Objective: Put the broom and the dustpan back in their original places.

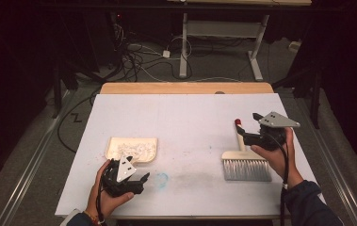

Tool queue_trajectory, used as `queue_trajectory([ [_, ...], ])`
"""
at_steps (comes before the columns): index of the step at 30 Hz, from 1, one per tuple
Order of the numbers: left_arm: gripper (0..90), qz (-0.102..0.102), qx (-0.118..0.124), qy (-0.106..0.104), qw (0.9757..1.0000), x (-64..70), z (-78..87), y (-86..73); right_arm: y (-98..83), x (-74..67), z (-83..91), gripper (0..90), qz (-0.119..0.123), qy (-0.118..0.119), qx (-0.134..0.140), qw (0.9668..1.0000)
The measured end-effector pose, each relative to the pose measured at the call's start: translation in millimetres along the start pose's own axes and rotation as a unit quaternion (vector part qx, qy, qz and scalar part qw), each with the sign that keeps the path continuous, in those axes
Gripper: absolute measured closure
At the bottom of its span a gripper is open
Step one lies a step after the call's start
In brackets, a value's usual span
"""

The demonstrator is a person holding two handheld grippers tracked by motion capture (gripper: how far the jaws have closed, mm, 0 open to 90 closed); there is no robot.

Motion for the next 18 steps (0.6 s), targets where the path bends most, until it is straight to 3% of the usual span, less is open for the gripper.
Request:
queue_trajectory([
  [6,18.7,-0.005,0.000,0.005,1.0000,-0.4,0.1,0.7,0.5,-7.5,12.1,19.6,0.009,0.000,0.023,0.9997],
  [10,18.7,-0.008,-0.001,0.006,1.0000,-0.2,0.4,0.5,-3.2,-12.6,17.2,19.6,0.014,0.005,0.021,0.9997],
  [13,18.7,-0.018,0.001,0.014,0.9997,-2.2,1.2,1.3,-4.8,-14.3,22.6,19.3,0.014,0.004,0.024,0.9996],
  [18,18.7,-0.018,0.008,0.026,0.9995,-3.9,3.0,3.2,-5.1,-17.5,35.9,19.1,0.016,0.011,0.047,0.9987],
])
Point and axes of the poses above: each handheld gripper's, and its own axes: z roughly backward along the jaws, y roughly out of its top, x roughly to its right, the point moved 9 cm from there along -z, roughly forward along the jaws, and after that the axes turned 13 degrees about -z, right-handed, at the moved point
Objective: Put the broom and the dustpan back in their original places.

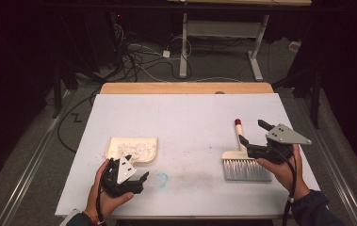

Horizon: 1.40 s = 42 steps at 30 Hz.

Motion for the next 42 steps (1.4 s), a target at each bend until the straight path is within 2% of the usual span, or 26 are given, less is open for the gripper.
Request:
queue_trajectory([
  [11,18.7,-0.010,-0.006,-0.001,0.9999,2.8,-2.3,0.7,-17.8,-3.8,25.4,18.4,0.006,-0.001,0.000,1.0000],
  [19,18.7,-0.016,-0.006,-0.002,0.9999,4.5,-4.1,1.8,-38.0,-9.5,32.5,18.6,0.018,-0.006,-0.007,0.9998],
  [23,18.7,-0.020,-0.010,-0.006,0.9997,7.7,-4.0,1.7,-45.9,-14.4,36.0,18.8,0.025,0.000,-0.006,0.9997],
  [25,18.7,-0.024,-0.003,-0.006,0.9997,8.0,-3.0,3.2,-52.9,-17.0,38.4,18.8,0.024,0.001,-0.007,0.9997],
  [28,18.7,-0.024,0.014,-0.004,0.9996,7.5,-0.2,7.0,-64.7,-20.8,42.5,18.6,0.037,0.002,-0.020,0.9991],
  [32,18.7,-0.031,0.032,-0.001,0.9990,7.0,2.5,10.7,-76.1,-23.5,47.2,18.4,0.025,0.006,-0.028,0.9993],
  [34,18.7,-0.033,0.040,-0.001,0.9986,6.7,3.9,12.5,-80.9,-26.1,46.9,18.4,0.031,0.011,-0.030,0.9990],
  [37,18.7,-0.034,0.043,0.002,0.9985,6.2,4.1,12.7,-82.1,-28.2,45.3,18.4,0.035,0.012,-0.031,0.9988],
  [42,17.1,-0.036,0.046,-0.007,0.9983,6.6,3.4,9.5,-79.0,-28.9,47.4,18.4,0.041,0.010,-0.021,0.9989],
])
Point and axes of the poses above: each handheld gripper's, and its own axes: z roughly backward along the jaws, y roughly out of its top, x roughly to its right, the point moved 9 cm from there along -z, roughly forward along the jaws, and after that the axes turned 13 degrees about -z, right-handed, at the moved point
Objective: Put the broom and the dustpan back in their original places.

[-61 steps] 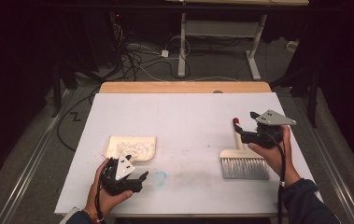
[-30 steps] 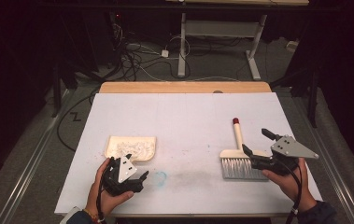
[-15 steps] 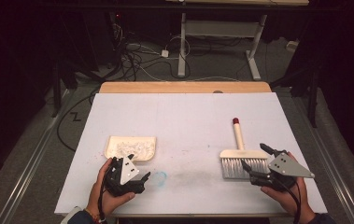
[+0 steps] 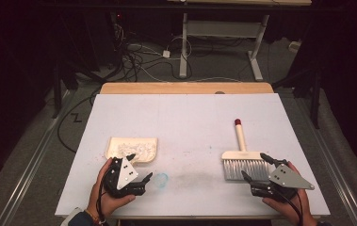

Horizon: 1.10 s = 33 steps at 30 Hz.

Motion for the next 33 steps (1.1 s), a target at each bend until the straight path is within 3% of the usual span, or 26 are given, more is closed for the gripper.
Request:
queue_trajectory([
  [11,16.8,-0.015,-0.002,0.004,0.9999,2.0,1.5,0.1,4.0,-3.3,3.5,18.3,0.013,-0.002,0.010,0.9999],
  [20,16.9,-0.022,-0.009,0.002,0.9997,4.3,-3.2,-0.8,4.0,0.0,2.7,18.4,0.004,-0.008,0.010,0.9999],
  [33,16.8,-0.023,-0.018,0.003,0.9996,2.4,-8.2,-2.3,3.9,0.7,0.2,19.1,0.012,-0.006,0.011,0.9998],
])
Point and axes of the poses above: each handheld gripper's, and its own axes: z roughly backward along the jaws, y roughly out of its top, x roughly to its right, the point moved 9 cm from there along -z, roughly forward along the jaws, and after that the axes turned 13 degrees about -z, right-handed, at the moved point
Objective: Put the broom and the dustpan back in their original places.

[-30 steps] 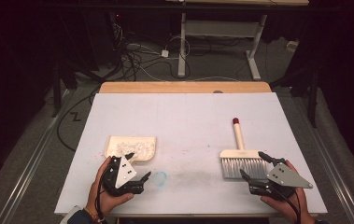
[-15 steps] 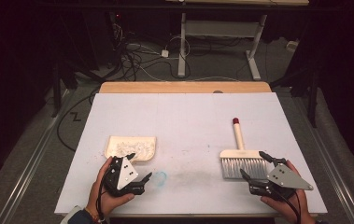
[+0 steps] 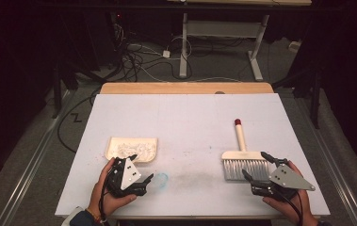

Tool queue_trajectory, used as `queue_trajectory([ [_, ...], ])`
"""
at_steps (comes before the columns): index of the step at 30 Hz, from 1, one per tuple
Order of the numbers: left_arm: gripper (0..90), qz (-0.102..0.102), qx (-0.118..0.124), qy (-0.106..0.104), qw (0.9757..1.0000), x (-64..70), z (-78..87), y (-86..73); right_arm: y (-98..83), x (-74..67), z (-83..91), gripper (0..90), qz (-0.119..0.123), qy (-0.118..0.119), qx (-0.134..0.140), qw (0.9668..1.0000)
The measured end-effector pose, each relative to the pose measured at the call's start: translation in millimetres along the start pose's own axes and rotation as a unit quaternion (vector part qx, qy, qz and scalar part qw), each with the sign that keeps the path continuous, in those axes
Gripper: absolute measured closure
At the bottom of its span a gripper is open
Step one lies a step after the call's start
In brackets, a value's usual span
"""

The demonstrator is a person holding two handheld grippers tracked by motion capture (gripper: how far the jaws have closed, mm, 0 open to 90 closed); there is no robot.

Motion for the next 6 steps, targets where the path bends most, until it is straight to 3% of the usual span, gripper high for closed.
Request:
queue_trajectory([
  [6,16.8,0.004,-0.004,0.004,1.0000,-0.6,-3.9,1.6,-1.4,0.1,-0.4,18.6,0.007,0.004,0.001,1.0000],
])
Point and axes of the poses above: each handheld gripper's, and its own axes: z roughly backward along the jaws, y roughly out of its top, x roughly to its right, the point moved 9 cm from there along -z, roughly forward along the jaws, and after that the axes turned 13 degrees about -z, right-handed, at the moved point
